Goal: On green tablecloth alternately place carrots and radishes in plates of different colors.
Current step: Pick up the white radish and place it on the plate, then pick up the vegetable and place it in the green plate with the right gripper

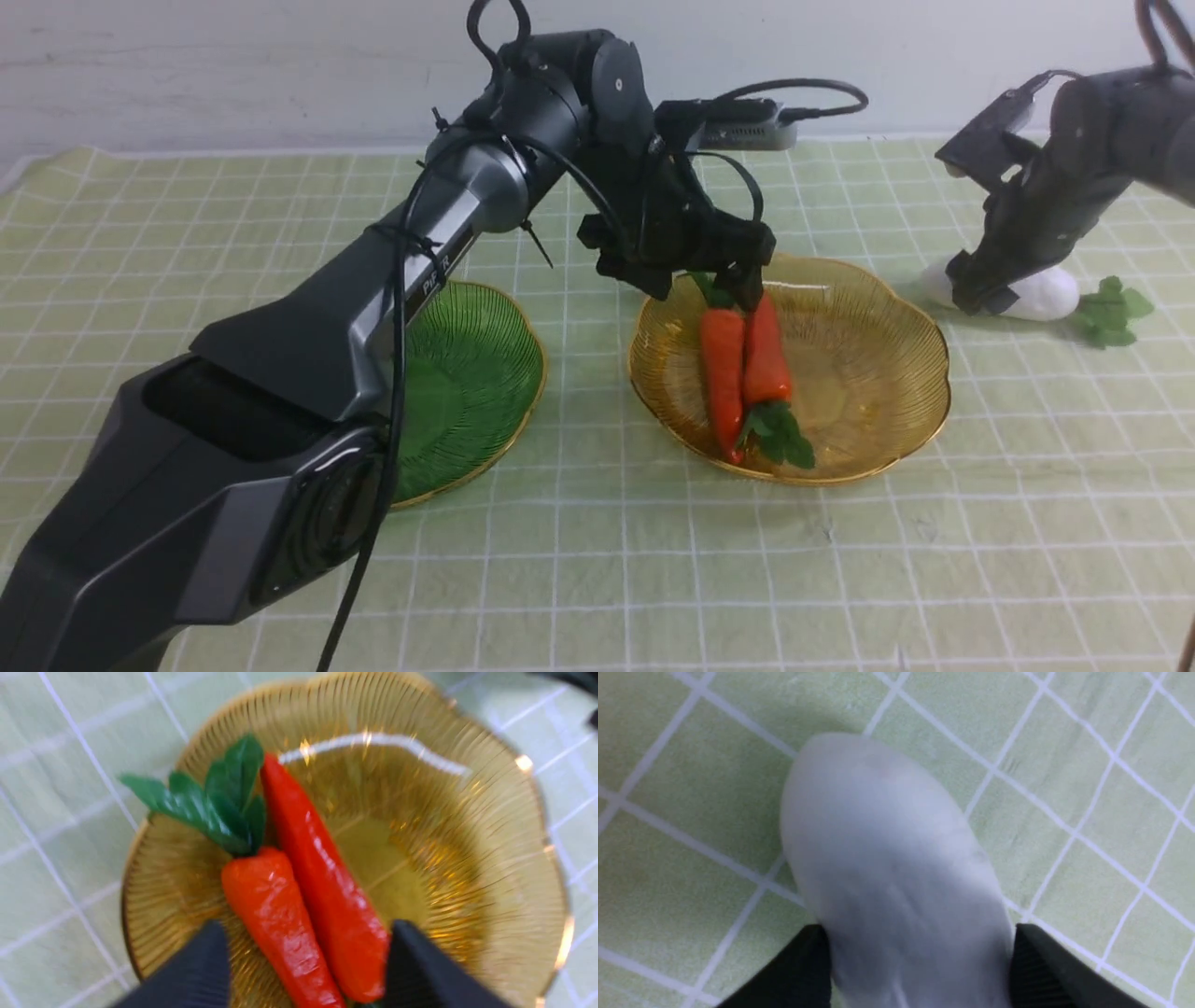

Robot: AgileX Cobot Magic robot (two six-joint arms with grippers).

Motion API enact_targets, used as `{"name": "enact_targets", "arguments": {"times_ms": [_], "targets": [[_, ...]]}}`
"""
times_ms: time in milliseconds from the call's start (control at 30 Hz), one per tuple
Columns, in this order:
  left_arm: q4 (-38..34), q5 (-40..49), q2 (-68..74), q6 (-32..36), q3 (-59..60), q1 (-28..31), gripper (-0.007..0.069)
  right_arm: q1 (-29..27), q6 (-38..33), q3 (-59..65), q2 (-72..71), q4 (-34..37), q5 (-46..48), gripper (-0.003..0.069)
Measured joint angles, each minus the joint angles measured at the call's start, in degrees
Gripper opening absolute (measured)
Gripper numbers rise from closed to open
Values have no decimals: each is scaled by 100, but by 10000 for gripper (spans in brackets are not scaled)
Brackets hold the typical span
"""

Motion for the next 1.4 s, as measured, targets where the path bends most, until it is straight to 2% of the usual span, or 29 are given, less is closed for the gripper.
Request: {"name": "enact_targets", "arguments": {"times_ms": [67,100,200,367,533,667,767,1100,1333,1400], "targets": [[47,39,-366,57,-43,0,156,6,385,0,-44,-172,90,429],[72,41,-573,140,-62,0,89,6,583,11,-92,-230,170,429],[235,46,-1261,306,-73,0,8,6,1418,62,-426,-309,641,429],[556,78,-2008,293,-73,0,-8,25,1714,62,-1241,-40,1006,429],[1115,179,-2700,274,75,0,-8,206,1798,57,-2223,1564,1515,428],[1738,185,-3655,274,832,0,-8,727,1804,57,-2529,3563,1671,426],[2157,185,-4385,180,1660,0,-8,1148,1765,57,-2469,4183,1613,426],[2594,192,-6649,-497,4586,0,-8,2652,1745,57,-1425,5335,136,424],[2620,192,-8228,-987,6465,0,-8,3049,1505,57,-588,6370,-928,425],[2632,192,-8617,-1112,6884,0,-8,3076,1371,63,-400,6603,-1080,451]]}}
